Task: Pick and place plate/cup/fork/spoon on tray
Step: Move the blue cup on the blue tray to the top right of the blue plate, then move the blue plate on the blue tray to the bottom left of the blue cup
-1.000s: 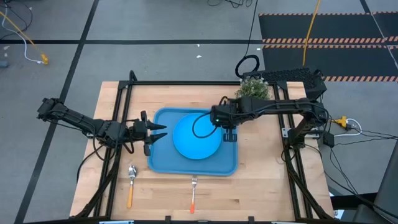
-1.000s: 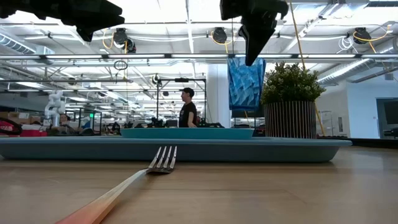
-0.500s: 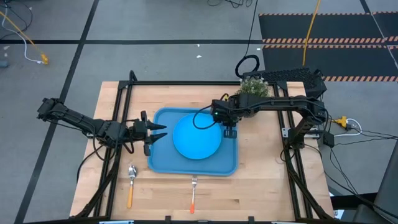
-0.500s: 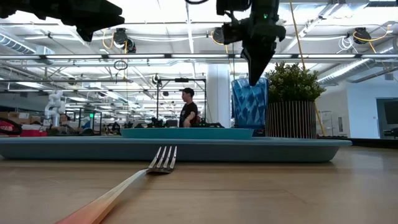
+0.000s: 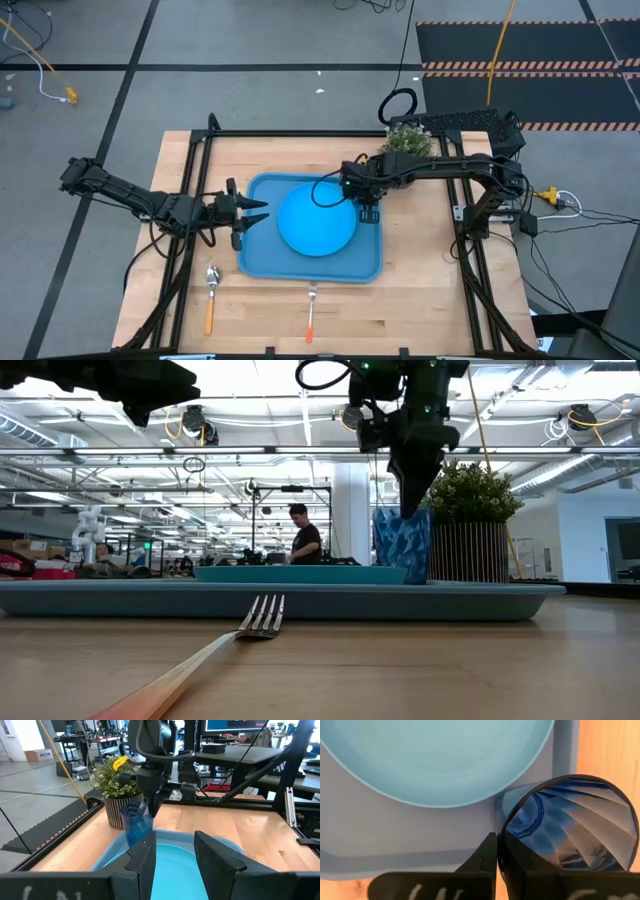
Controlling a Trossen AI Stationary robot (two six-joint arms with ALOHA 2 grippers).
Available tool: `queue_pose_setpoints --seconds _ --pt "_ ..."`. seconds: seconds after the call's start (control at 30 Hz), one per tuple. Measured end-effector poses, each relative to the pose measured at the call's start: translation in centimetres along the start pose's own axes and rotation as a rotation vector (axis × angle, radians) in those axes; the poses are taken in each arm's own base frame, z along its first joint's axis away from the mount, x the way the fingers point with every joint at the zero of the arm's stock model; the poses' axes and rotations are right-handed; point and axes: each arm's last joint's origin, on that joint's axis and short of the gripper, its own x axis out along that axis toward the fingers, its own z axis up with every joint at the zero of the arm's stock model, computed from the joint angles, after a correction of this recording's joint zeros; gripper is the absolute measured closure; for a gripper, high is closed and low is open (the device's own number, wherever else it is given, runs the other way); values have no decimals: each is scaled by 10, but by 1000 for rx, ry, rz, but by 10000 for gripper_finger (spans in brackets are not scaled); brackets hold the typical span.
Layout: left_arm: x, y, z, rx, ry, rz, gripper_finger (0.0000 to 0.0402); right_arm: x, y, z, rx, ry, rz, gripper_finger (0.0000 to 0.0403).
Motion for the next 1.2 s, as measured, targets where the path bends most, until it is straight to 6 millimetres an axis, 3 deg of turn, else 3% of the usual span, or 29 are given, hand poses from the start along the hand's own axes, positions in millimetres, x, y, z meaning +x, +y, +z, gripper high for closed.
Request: queue_pose_setpoints --seconds 0.37,0.9,1.2 --pt "0 0 0 -1 -1 0 266 10 -2 -2 18 -13 18 399" --pt "0 0 0 4 -1 0 266 9 -3 -1 39 -26 13 336" --pt "0 0 0 12 -2 0 266 -25 7 -10 56 -129 -50 293"
